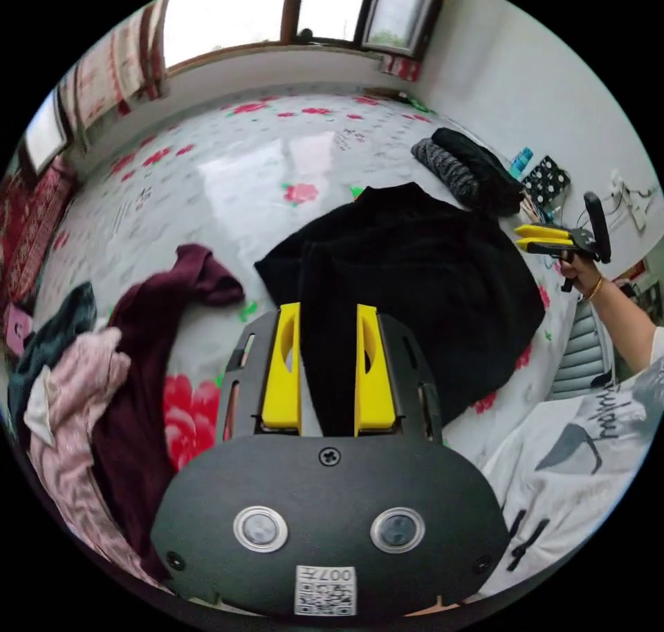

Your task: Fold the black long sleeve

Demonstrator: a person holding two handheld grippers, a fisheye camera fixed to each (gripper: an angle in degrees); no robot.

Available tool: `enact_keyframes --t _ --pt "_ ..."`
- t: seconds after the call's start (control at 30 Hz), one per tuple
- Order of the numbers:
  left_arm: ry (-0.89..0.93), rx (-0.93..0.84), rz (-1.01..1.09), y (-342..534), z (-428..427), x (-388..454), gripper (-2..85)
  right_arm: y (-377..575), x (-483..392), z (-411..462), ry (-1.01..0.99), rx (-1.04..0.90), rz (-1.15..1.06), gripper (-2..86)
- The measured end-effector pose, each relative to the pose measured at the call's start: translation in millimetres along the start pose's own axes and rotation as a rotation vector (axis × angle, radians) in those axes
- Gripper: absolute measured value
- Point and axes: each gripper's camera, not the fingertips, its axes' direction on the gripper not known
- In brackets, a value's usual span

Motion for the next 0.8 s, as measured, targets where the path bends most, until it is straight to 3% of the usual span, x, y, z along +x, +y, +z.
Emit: enact_keyframes --t 0.17,0.3,0.6,0.8 --pt "-0.087 -0.206 0.051 -25 79 26 4.3 -20 -7 72 0.015 -0.248 -0.042 2.5" --pt "0.064 -0.031 -0.021 -2 29 9 -0.2 6 16 5 -0.059 -0.024 0.06 0.8" --pt "0.444 0.435 -0.225 126 -127 -40 -0.9 144 70 -180 -0.371 0.462 0.247 0.2" --pt "0.343 0.436 -0.204 92 -139 -37 -0.8 142 80 -207 -0.368 0.517 0.208 0.4"
